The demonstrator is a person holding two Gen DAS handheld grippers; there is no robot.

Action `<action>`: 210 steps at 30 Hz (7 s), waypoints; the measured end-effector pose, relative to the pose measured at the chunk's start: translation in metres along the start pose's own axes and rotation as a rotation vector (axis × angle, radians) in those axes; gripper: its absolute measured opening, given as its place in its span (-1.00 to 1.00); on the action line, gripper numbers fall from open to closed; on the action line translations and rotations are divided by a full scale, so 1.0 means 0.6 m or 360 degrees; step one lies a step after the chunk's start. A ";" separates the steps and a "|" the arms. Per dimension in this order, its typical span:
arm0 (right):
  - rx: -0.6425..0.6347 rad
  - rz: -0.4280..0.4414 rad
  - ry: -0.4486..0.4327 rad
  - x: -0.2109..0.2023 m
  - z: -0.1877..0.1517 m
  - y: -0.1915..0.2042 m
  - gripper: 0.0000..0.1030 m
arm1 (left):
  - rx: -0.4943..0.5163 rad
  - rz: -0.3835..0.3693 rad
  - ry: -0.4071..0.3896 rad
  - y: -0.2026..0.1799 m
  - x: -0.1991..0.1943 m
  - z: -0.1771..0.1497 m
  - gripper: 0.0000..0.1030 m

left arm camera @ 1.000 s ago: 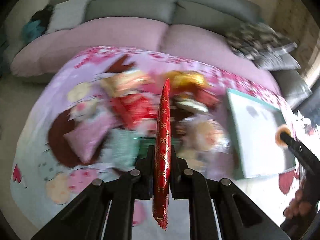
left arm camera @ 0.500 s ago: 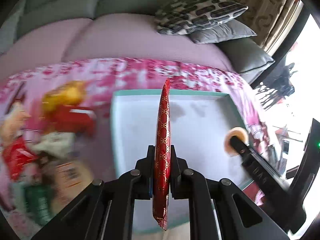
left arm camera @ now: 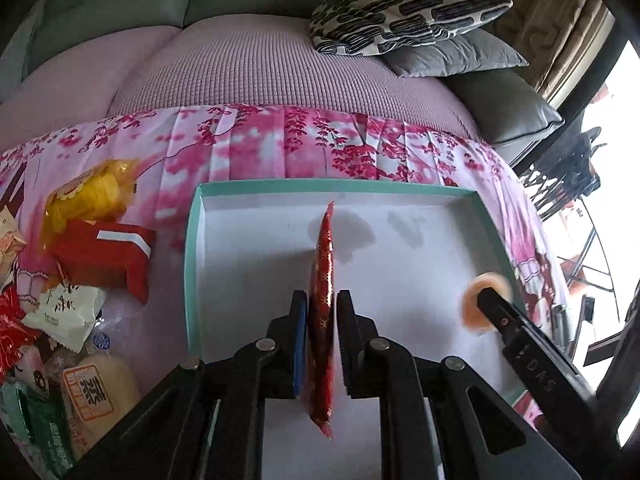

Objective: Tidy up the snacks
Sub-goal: 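Carry the red bar and pudding cup into the tray and release both, then grasp the pink wafer pack with the left tool while the right tool grasps the bread bun, then carry the pink wafer pack and bread bun into the tray and release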

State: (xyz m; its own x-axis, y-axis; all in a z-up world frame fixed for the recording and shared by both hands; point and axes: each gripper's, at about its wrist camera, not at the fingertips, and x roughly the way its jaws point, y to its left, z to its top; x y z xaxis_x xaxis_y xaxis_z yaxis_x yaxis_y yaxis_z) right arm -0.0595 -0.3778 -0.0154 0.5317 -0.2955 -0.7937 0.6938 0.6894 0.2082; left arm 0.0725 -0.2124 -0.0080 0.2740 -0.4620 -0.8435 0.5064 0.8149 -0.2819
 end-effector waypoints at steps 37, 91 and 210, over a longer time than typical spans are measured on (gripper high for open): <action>-0.0421 0.0505 0.0041 -0.094 -0.095 0.179 1.00 | -0.0644 0.0740 -0.0384 0.283 -0.238 -0.142 0.79; -0.0856 0.0588 0.0304 -0.006 -0.201 0.387 0.25 | -0.0659 0.0809 -0.0022 0.498 -0.172 -0.177 0.18; -0.0263 0.0095 -0.0118 -0.013 0.003 0.092 0.10 | 0.0005 0.0127 -0.0015 0.005 0.025 0.017 -0.22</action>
State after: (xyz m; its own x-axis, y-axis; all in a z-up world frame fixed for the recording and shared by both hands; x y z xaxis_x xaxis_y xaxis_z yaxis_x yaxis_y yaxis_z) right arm -0.0248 -0.3385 0.0034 0.6080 -0.2945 -0.7373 0.5742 0.8045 0.1521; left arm 0.0866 -0.2208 -0.0166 0.3215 -0.3990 -0.8588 0.4850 0.8483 -0.2125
